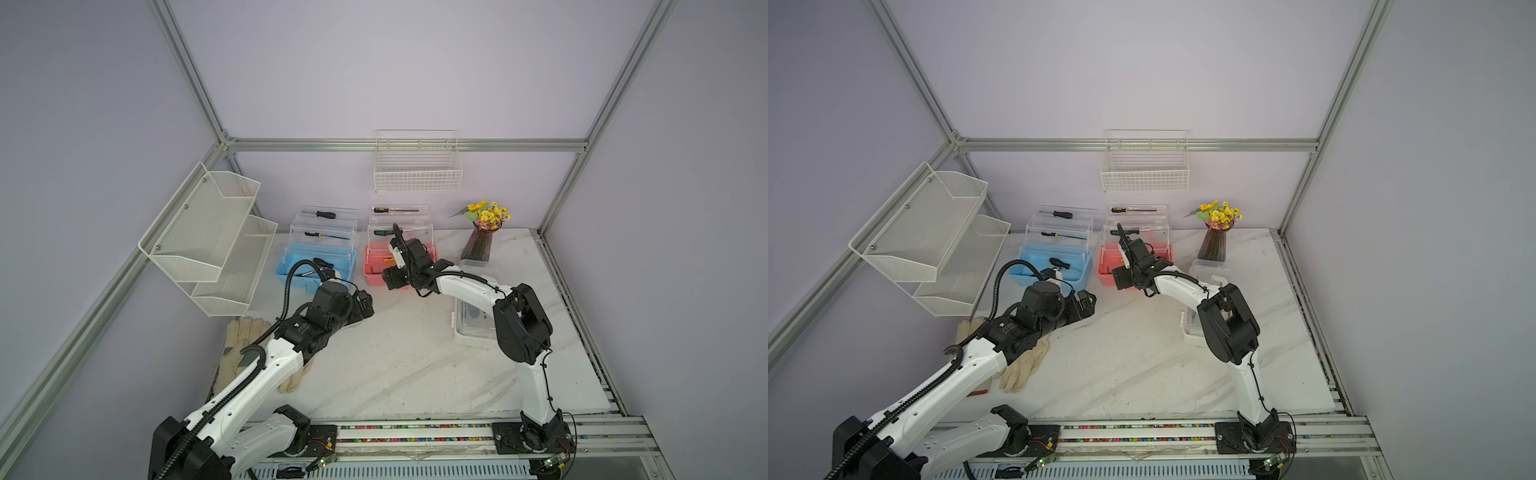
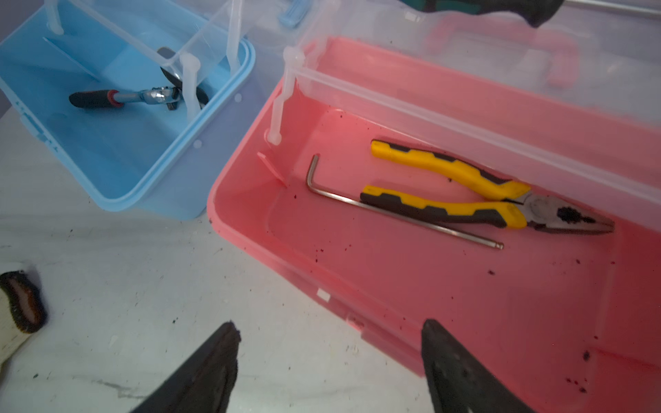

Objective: Close toolboxes
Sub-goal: Adjust the toolbox at the center of the board.

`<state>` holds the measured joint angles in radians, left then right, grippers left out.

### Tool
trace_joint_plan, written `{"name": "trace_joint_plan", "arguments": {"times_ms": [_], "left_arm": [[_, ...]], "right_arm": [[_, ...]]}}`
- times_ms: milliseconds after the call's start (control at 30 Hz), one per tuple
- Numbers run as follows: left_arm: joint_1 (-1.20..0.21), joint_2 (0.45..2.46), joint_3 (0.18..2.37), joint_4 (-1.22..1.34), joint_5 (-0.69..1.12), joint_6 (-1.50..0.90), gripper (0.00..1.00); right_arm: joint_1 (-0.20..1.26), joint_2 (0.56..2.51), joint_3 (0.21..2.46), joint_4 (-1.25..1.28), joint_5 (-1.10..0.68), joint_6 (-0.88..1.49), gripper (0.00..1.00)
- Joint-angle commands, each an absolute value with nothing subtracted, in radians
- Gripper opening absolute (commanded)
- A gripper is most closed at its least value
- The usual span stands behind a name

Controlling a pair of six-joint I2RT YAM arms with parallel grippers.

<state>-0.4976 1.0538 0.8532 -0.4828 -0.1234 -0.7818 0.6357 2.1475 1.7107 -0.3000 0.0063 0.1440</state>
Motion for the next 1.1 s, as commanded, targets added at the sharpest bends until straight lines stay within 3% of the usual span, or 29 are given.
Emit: {"name": "trace_joint_plan", "arguments": {"times_ms": [0,300,500,600,767,967,1067], "left_arm": [[-0.491,1.026,0.856,-0.483,-0.112,-0.776,1.00],[-0.491,1.012,0.844,-0.491,-0.114,-0.773,1.00],[-0.491,1.015,0.845,-0.490,-0.110,-0.778,1.00],[-0.491,1.019,0.848,-0.490,-0.106,-0.778,1.00],[-0.491,1.019,0.847,-0.490,-0.089,-0.790,1.00],[-0.491,1.011,0.851,-0.488,-0.082,-0.802,1.00],[-0.491,1.013,0.856,-0.481,-0.088,-0.794,1.00]], "right_arm": [[0.635,2.215,1.786,-0.272,-0.035,0.115,0.82],[0.635,2.296,1.905,-0.519,-0.326,-0.116,0.80],[0.635,2.218,1.822,-0.651,-0.407,-0.223,0.74],[0.634,2.205,1.812,-0.757,-0.439,-0.259,0.64],[0.635,2.165,1.748,-0.904,-0.485,-0.325,0.63],[0.643,1.960,1.558,-0.838,-0.493,-0.270,0.67],[0.643,1.789,1.445,-0.648,-0.344,-0.088,0.74]]}}
